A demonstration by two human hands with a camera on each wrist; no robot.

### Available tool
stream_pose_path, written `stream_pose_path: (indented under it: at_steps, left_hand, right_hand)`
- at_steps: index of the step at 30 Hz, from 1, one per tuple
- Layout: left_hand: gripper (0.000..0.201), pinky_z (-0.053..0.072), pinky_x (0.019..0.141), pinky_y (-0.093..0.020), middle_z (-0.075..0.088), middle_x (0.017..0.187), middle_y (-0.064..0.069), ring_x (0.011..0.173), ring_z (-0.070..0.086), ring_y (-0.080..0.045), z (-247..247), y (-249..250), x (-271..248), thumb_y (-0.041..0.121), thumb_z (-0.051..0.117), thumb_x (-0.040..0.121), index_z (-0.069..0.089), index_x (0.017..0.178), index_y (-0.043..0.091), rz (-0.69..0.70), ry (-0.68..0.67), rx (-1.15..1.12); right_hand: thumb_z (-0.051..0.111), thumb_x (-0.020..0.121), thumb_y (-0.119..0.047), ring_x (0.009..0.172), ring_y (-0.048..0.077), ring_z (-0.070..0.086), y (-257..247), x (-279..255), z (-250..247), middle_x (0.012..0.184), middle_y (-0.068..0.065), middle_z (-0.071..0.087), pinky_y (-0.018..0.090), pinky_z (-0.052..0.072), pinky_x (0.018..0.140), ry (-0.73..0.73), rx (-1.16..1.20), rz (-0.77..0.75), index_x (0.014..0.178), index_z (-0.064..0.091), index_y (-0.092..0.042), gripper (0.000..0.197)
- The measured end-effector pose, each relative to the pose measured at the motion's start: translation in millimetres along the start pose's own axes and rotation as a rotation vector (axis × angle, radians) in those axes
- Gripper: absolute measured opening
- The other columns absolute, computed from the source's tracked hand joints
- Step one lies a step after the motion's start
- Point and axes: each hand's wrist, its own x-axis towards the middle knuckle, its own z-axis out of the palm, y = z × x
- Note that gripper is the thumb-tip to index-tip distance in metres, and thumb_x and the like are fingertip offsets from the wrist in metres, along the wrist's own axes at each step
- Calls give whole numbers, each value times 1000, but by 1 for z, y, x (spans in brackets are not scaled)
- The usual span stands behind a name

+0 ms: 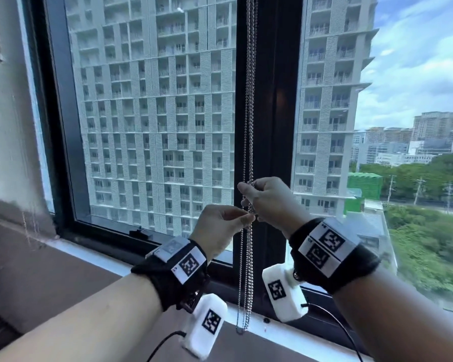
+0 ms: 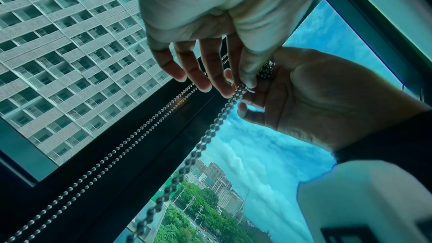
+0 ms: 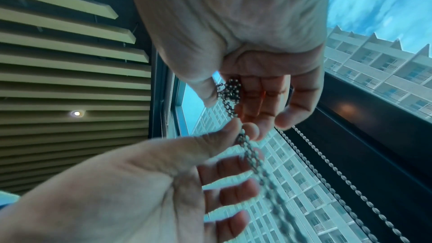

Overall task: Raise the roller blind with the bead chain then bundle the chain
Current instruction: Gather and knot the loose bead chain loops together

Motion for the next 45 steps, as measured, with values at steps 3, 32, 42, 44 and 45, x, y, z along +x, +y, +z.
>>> stream_pose_path:
  at_steps: [3,32,42,44,45]
  left_hand:
    - [17,51,77,-28,76,81,-2,75,69,-8,-5,2,2,27,73,81,76,87,11,8,52,100]
    - [27,48,47,-27,62,62,-11,46,52,-18,-12,72,30,9,46,98,62,106,-11,165,1,-207]
    - [27,52,92,-50,74,94,-20,92,69,-37,-6,71,29,15,62,88,64,107,-4,96,35,-176]
    - [23,49,80,-42,76,87,-12,80,66,-32,-4,69,30,17,69,83,69,96,-2,130,86,-98]
    - [23,45,74,-42,77,84,-10,74,62,-31,-3,68,31,18,72,81,70,93,-1,147,109,-67]
  right_hand:
    - [53,97,-40,64,26,69,4,-5,2,80,14,76,37,55,62,11,-45,-17,89,67,3,46]
    - [40,95,5,54,13,49,-50,15,-46,69,10,63,26,41,51,-29,678,151,100,64,5,24]
    - [79,78,-11,64,22,61,-71,20,-51,72,13,67,40,58,74,-1,385,-34,85,73,5,18]
    - [81,76,-9,53,16,62,-71,21,-49,69,10,69,34,58,60,48,286,-53,84,74,4,16]
    - [80,77,-7,49,14,61,-71,22,-47,68,11,69,30,56,55,62,250,-60,83,74,3,13]
